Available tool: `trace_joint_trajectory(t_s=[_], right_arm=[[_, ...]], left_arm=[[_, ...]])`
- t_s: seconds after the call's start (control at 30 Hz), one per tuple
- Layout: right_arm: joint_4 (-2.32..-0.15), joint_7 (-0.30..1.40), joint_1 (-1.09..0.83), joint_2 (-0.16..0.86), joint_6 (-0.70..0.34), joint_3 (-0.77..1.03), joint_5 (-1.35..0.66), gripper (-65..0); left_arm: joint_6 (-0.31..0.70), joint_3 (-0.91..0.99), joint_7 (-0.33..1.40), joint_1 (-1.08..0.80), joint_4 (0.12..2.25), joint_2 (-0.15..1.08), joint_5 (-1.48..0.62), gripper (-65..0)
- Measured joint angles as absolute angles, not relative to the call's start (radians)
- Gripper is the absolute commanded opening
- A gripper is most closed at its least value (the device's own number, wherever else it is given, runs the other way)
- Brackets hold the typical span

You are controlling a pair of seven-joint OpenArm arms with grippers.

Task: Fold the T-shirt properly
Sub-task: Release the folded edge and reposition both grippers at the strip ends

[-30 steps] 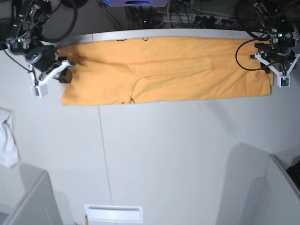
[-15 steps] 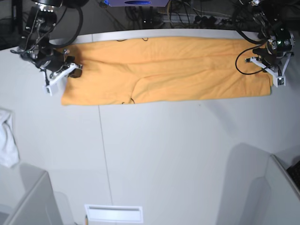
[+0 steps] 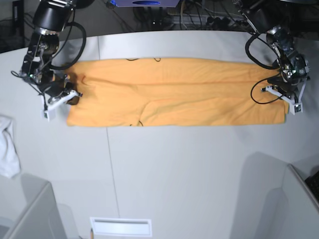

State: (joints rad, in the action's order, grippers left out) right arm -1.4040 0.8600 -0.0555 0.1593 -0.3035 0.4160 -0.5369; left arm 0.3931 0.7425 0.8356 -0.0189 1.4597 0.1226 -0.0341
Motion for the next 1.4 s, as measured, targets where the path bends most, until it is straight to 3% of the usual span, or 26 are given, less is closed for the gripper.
trace_joint_trajectory(t_s=[0.13,0.27,0.43,0.6,0.63,0.77,0.8,0.83,1.07,1.3,1.4], right_arm=[[-1.421,0.910,-0.024,0.158,-0.294,0.417,-0.512,-65.0],[-1.610,0.962,-0.040,0.147,-0.287,0.419,-0.514,-65.0],[-1.830,1.007,-0.082,0.136,-0.296,0.418,-0.657,-65.0],[-1.883,1.018,-0.157,0.134,-0.295,0.422,-0.675,-65.0],[-1.884,1.017,-0.157,0.134,-0.295,0.422,-0.678,-65.0],[-1.885,1.015,-0.168,0.134,-0.295,0.417,-0.680,-65.0],[-1.885,1.020,-0.170,0.130,-0.295,0.417,-0.678,-65.0],[-1.885,1.018,-0.171,0.125,-0.295,0.417,-0.678,-65.0],[-1.885,1.018,-0.176,0.108,-0.295,0.417,-0.681,-65.0],[-1.891,1.007,-0.218,0.109,-0.295,0.417,-0.684,-65.0],[-1.890,1.014,-0.225,0.109,-0.295,0.417,-0.678,-65.0]], left_arm=[[0.393,0.743,0.894,-0.005,1.484,0.117,-0.035,-65.0],[0.396,0.755,0.995,-0.008,1.644,0.120,-0.088,-65.0],[0.399,0.854,1.066,-0.067,1.827,0.154,-0.269,-65.0],[0.398,0.984,1.052,-0.149,1.808,0.191,-0.470,-63.4],[0.397,1.013,1.044,-0.153,1.792,0.200,-0.495,-55.5],[0.393,1.065,1.033,-0.168,1.693,0.247,-0.542,-13.5],[0.393,1.063,1.028,-0.166,1.668,0.251,-0.557,-4.8],[0.397,1.058,1.028,-0.164,1.651,0.250,-0.564,0.0],[0.397,0.888,1.009,-0.114,1.481,0.300,-0.575,-1.8],[0.394,0.871,1.009,-0.088,1.347,0.303,-0.564,-2.3],[0.393,0.768,0.949,-0.089,1.329,0.320,-0.566,-5.4]])
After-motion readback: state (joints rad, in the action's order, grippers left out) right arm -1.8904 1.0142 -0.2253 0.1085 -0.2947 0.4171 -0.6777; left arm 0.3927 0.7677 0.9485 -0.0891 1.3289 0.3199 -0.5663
